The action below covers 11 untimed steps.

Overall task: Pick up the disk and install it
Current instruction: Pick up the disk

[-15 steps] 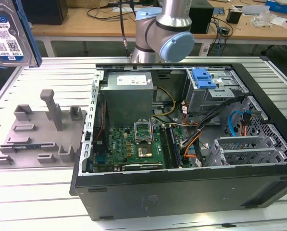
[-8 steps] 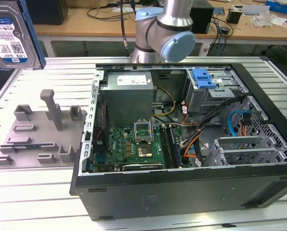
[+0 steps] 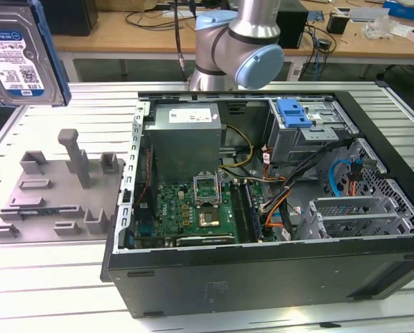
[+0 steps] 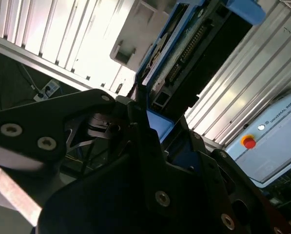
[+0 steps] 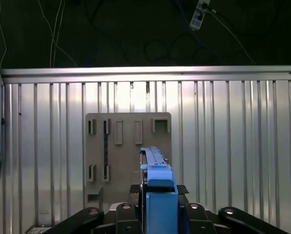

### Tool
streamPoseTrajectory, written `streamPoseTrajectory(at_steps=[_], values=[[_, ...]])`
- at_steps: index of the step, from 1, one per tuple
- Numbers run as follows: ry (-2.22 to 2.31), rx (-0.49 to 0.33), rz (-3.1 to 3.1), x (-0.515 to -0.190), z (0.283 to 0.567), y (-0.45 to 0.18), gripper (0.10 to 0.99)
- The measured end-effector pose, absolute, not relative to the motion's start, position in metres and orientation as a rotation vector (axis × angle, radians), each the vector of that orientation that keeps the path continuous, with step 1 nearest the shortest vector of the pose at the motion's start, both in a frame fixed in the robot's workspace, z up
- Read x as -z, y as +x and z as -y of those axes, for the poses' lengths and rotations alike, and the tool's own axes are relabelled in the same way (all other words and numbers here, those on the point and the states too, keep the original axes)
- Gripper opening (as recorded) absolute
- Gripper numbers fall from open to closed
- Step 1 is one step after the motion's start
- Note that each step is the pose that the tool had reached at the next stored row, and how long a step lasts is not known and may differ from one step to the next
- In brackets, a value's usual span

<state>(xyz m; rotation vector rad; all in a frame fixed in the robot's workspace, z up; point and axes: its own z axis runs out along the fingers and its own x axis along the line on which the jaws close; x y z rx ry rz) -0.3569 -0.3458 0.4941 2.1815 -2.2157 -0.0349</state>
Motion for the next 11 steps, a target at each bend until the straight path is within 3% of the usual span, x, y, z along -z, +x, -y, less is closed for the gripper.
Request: streamPoseTrajectory(at_steps=[11], values=[[2.177, 0.043, 2.212, -0.495, 0.38, -0.322, 0.369]])
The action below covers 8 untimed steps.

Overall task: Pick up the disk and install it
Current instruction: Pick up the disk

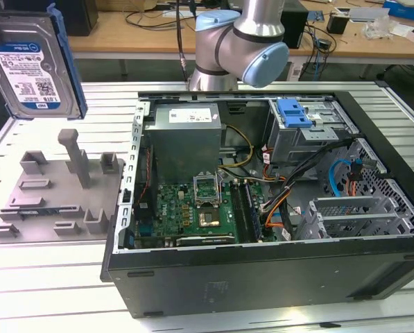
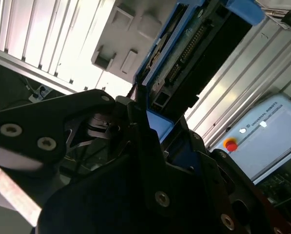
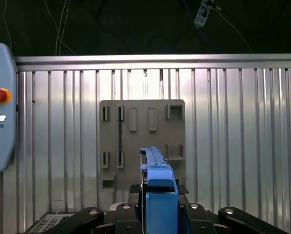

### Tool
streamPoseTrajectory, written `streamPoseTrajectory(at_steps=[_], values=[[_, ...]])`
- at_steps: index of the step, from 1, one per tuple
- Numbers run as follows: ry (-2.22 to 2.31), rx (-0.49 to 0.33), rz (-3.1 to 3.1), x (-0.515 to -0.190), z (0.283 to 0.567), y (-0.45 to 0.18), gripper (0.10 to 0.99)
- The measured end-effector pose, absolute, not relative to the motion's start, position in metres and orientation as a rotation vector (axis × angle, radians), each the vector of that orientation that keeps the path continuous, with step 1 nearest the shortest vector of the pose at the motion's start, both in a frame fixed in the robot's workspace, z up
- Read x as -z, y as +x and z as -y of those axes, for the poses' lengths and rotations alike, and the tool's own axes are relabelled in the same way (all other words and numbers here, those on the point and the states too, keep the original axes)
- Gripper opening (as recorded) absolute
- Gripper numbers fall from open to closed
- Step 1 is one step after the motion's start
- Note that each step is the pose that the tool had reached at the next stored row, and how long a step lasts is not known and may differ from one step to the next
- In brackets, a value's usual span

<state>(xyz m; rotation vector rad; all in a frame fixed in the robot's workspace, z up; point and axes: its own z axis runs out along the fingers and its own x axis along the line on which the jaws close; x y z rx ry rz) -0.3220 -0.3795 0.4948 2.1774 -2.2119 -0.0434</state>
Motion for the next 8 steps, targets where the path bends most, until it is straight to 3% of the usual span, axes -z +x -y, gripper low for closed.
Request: streamPoseTrajectory(at_steps=[8], values=[[2.172, 0.055, 2.206, -0.495, 0.404, -0.286, 0.369]])
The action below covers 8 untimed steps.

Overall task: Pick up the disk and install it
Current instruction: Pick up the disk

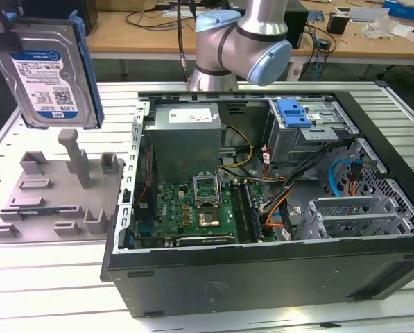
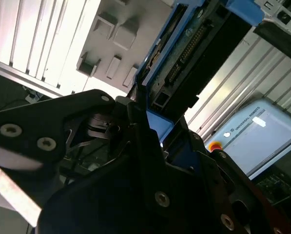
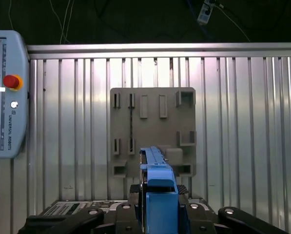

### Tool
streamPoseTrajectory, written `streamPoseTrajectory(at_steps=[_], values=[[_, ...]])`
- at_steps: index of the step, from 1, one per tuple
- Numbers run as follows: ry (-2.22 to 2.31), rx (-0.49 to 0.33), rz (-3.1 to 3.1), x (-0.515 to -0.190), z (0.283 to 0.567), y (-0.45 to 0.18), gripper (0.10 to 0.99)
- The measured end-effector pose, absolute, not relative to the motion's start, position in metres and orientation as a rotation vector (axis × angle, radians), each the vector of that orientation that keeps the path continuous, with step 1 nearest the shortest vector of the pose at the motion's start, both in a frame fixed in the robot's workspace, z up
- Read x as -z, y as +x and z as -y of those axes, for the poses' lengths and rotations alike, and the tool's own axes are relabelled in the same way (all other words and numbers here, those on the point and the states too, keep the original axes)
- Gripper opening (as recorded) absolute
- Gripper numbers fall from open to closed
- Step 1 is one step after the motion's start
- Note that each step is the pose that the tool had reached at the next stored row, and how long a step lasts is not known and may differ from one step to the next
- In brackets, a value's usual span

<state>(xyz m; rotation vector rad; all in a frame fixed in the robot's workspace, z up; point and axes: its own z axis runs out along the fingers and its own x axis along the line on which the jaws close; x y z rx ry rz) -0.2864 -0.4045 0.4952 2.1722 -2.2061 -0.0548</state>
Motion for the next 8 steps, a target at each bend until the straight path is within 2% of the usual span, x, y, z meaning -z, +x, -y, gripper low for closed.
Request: streamPoseTrajectory(at_steps=[8], values=[[2.168, 0.065, 2.201, -0.495, 0.426, -0.25, 0.369]])
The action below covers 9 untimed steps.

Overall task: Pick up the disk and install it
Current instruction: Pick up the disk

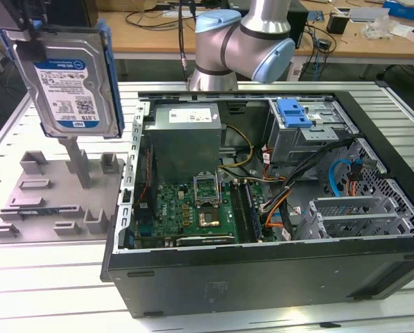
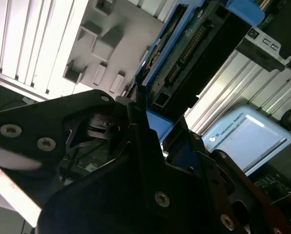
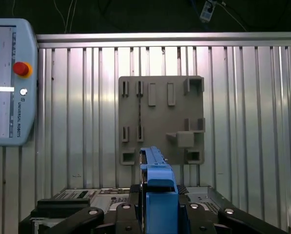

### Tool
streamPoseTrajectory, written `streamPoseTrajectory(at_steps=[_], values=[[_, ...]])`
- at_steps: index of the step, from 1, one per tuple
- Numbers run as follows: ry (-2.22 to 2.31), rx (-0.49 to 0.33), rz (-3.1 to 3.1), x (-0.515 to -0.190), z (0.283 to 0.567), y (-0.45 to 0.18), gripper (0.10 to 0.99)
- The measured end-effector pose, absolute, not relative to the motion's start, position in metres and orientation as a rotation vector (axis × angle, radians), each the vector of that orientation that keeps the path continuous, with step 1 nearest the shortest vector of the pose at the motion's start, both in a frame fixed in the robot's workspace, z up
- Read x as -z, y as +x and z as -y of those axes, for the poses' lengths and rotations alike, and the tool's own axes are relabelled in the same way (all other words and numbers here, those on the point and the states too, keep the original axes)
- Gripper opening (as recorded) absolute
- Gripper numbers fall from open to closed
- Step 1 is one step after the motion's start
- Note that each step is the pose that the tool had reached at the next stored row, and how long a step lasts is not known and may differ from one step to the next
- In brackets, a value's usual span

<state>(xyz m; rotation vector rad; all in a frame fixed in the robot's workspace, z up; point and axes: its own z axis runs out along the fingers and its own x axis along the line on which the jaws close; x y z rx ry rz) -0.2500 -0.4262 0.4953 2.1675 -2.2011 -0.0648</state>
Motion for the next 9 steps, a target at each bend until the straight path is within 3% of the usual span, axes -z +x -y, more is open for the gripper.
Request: streamPoseTrajectory(at_steps=[9], values=[[2.164, 0.072, 2.198, -0.495, 0.448, -0.195, 0.369]])
